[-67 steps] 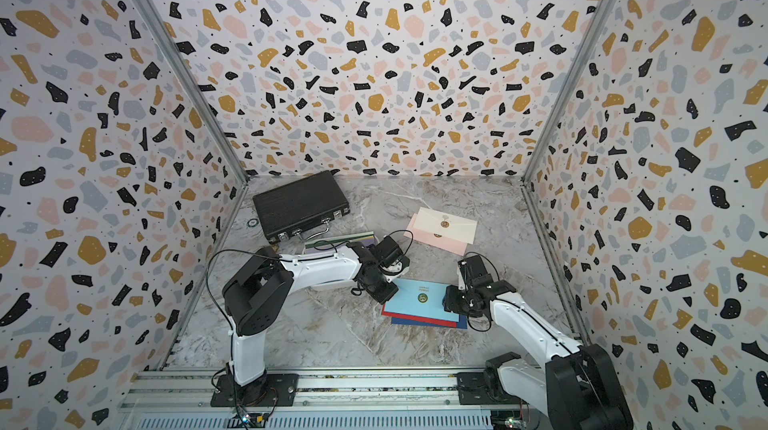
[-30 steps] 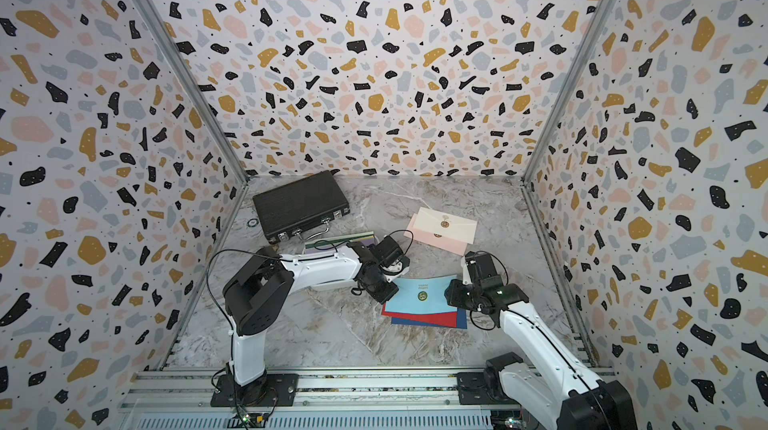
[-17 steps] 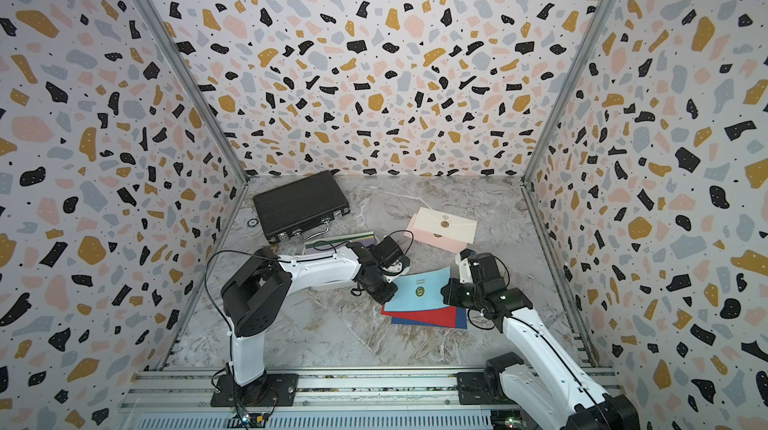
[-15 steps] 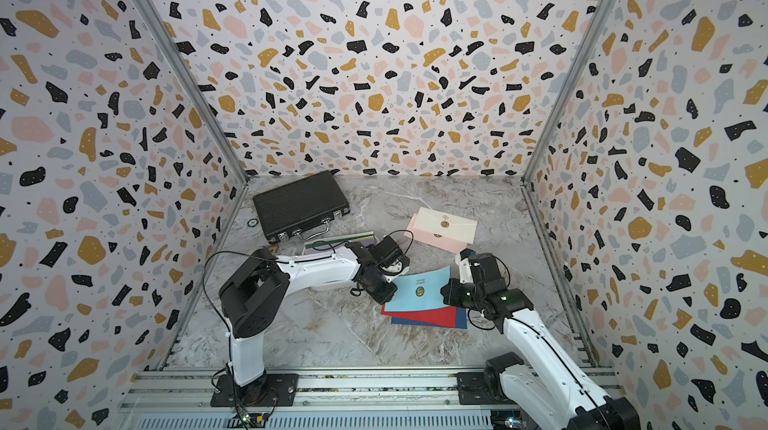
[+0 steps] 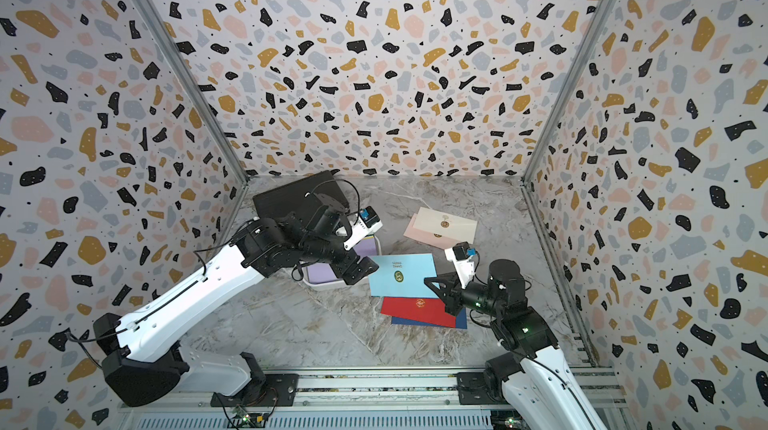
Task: Put the sealed envelopes into the storage box
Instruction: Pick up the envelope from the center of the board, then place the envelope in the storage box.
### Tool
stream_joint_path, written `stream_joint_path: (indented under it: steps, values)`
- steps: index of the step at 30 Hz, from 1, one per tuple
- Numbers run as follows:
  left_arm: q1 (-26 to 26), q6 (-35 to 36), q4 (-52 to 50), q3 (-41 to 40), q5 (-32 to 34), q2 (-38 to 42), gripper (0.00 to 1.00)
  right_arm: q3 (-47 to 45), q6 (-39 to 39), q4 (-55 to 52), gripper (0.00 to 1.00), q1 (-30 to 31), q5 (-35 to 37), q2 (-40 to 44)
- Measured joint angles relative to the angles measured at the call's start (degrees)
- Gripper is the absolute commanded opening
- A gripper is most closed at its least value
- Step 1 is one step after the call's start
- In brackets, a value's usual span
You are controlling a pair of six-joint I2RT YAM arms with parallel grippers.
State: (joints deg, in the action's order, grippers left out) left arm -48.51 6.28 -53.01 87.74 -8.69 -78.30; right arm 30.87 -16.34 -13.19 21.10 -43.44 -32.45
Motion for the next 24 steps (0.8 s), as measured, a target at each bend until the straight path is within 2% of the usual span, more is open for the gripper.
stream_joint_path:
  steps: [5,12,16,19,24]
  values:
    - [-0.02,5.88,-4.33,-1.97,-3.45,0.20,0.90,-0.96,3.80,3.32,0.00,2.08,-6.71,0.26]
    - [-0.02,9.18,-4.76,-3.39,-9.25,0.20,0.86,-2.23,5.14,7.50,0.00,4.81,-12.35,1.27]
    - [-0.02,9.66,-4.74,-3.39,-13.49,-0.28,0.75,-2.45,5.46,8.11,0.00,5.38,-13.97,1.77]
    - [-0.02,9.73,-4.66,-3.74,-16.96,-0.98,0.62,-2.45,5.53,8.57,0.00,5.55,-14.40,1.75]
    - [-0.02,11.08,-4.02,-6.40,-22.60,-0.98,0.34,-2.45,5.53,8.85,0.00,5.79,-14.64,1.70]
